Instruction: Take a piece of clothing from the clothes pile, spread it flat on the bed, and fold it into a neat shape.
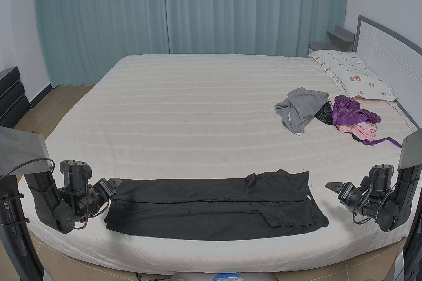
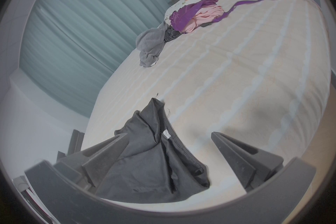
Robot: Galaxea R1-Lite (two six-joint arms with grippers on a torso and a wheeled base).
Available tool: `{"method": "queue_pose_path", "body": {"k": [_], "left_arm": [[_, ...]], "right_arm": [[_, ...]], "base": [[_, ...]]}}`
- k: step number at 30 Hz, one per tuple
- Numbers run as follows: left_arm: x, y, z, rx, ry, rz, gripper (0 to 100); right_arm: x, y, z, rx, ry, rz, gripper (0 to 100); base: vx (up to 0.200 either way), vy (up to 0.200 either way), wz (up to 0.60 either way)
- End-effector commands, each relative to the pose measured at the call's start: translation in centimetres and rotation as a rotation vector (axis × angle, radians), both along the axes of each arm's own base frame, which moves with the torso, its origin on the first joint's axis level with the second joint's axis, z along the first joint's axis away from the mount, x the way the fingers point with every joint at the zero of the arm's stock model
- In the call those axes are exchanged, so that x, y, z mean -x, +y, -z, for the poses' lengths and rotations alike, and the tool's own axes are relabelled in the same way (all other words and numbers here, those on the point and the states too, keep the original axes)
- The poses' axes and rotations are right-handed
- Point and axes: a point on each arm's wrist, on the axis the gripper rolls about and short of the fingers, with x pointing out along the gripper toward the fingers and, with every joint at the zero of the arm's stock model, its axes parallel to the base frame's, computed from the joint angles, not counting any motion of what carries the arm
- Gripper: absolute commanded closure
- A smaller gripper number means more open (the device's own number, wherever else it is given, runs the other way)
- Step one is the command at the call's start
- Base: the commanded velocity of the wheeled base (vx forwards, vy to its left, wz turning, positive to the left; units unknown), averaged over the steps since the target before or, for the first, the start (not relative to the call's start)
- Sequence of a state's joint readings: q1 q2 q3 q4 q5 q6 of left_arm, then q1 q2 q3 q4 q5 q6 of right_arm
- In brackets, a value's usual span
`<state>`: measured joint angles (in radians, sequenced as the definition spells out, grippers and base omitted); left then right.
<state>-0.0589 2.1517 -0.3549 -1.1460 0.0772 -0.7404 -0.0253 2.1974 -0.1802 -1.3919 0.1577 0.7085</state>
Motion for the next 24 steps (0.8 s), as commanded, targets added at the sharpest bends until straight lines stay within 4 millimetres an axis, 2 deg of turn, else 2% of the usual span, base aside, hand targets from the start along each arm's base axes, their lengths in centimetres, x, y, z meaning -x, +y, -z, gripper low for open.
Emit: {"method": "queue_pose_path", "body": {"k": [1, 4, 6, 7, 9, 14, 24], "left_arm": [[-0.8, -1.7, -0.7, 0.01, -0.042, 0.056, 0], [-1.1, -3.9, 0.5, 0.017, -0.013, 0.127, 0], [-1.1, -4.1, 0.7, 0.018, -0.012, 0.132, 0], [-1.6, -5.0, 1.6, 0.028, 0.003, 0.147, 0], [-1.9, -5.4, 2.2, 0.036, 0.015, 0.15, 0], [-2.2, -5.6, 3.5, 0.036, 0.043, 0.149, 0], [-2.9, -4.8, 4.5, 0.027, 0.052, 0.11, 0]], "right_arm": [[-0.7, -0.3, 0.5, -0.018, 0.003, 0.013, 0], [-0.9, -0.3, 0.8, -0.022, 0.008, 0.014, 0], [-0.9, -0.3, 0.8, -0.022, 0.008, 0.014, 0], [-0.8, -0.3, 1.1, -0.023, 0.017, 0.015, 0], [-0.9, -0.3, 1.1, -0.023, 0.013, 0.015, 0], [-0.9, -0.3, 1.3, -0.024, 0.022, 0.014, 0], [-0.8, -0.2, 1.6, -0.024, 0.034, 0.011, 0]], "base": [[0.0, 0.0, 0.0], [0.0, 0.0, 0.0], [0.0, 0.0, 0.0], [0.0, 0.0, 0.0], [0.0, 0.0, 0.0], [0.0, 0.0, 0.0], [0.0, 0.0, 0.0]]}}
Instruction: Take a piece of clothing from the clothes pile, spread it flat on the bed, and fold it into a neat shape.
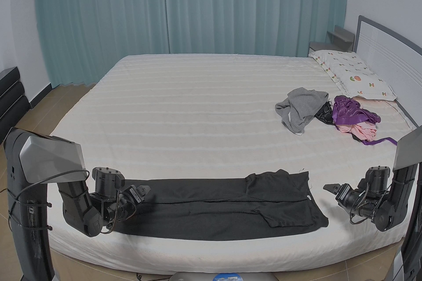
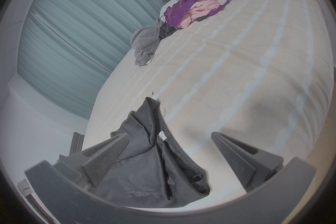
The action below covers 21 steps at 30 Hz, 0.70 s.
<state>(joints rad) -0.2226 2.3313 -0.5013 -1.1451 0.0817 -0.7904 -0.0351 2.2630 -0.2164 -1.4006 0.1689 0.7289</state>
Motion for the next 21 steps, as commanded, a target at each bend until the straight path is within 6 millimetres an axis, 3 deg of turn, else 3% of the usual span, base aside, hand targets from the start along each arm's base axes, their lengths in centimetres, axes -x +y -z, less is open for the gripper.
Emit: {"method": "queue_pose_path", "body": {"k": [1, 21], "left_arm": [[-0.3, 0.8, 0.7, -0.007, 0.017, -0.027, 0], [-1.0, 5.3, -0.6, -0.011, -0.031, -0.172, 0]], "right_arm": [[0.0, 0.0, 0.3, 0.0, 0.011, -0.001, 0], [0.1, 0.3, 1.0, 0.001, 0.015, -0.011, 0]], "base": [[0.0, 0.0, 0.0], [0.0, 0.0, 0.0]]}}
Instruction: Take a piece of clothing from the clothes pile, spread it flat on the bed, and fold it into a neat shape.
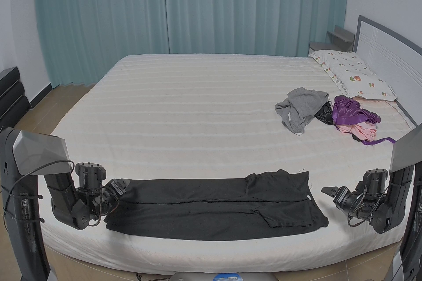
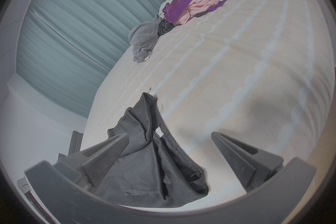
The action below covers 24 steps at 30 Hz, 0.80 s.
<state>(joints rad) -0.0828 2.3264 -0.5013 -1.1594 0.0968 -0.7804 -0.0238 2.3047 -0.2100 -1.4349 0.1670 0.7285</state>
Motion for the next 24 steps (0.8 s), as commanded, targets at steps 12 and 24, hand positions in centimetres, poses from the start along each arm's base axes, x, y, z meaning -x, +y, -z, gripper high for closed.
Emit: {"method": "queue_pose_path", "body": {"k": [12, 24], "left_arm": [[-1.3, 3.0, -2.4, 0.07, -0.048, -0.006, 0], [-6.4, 2.8, 0.1, 0.005, 0.001, 0.196, 0]], "right_arm": [[0.1, 0.0, 0.4, -0.001, 0.007, -0.002, 0], [0.0, 0.3, 0.9, -0.002, 0.02, -0.011, 0]], "base": [[0.0, 0.0, 0.0], [0.0, 0.0, 0.0]]}}
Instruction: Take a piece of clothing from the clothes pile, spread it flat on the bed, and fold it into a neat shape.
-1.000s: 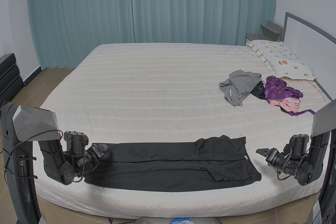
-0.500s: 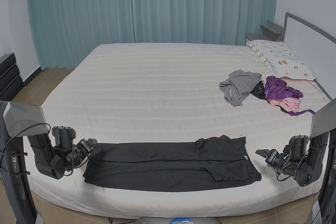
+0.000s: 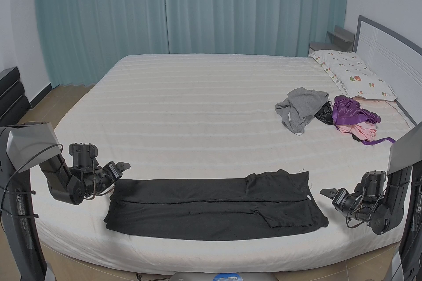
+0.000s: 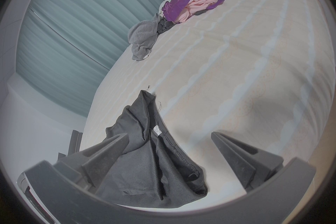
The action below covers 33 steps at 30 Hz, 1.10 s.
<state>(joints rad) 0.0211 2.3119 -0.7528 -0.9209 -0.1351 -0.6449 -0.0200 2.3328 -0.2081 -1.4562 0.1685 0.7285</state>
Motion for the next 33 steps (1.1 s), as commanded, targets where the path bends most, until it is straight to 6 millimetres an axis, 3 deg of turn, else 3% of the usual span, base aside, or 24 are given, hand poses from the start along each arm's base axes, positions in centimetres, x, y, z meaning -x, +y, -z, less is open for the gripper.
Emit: {"method": "queue_pose_path", "body": {"k": [1, 11, 12, 33], "left_arm": [[-1.9, 0.0, 2.3, -0.039, 0.024, 0.034, 0], [-2.5, 0.1, 3.5, -0.043, 0.03, 0.033, 0], [-2.5, 0.1, 3.5, -0.043, 0.03, 0.033, 100], [-2.5, 1.9, 3.4, -0.018, -0.003, -0.089, 100]], "right_arm": [[0.0, 0.2, 0.4, 0.0, 0.013, -0.008, 0], [0.1, 0.3, 0.4, -0.002, 0.014, -0.011, 0], [0.1, 0.3, 0.4, -0.002, 0.014, -0.011, 0], [0.1, 0.3, 0.3, 0.002, 0.01, -0.007, 0]], "base": [[0.0, 0.0, 0.0], [0.0, 0.0, 0.0], [0.0, 0.0, 0.0], [0.0, 0.0, 0.0]]}}
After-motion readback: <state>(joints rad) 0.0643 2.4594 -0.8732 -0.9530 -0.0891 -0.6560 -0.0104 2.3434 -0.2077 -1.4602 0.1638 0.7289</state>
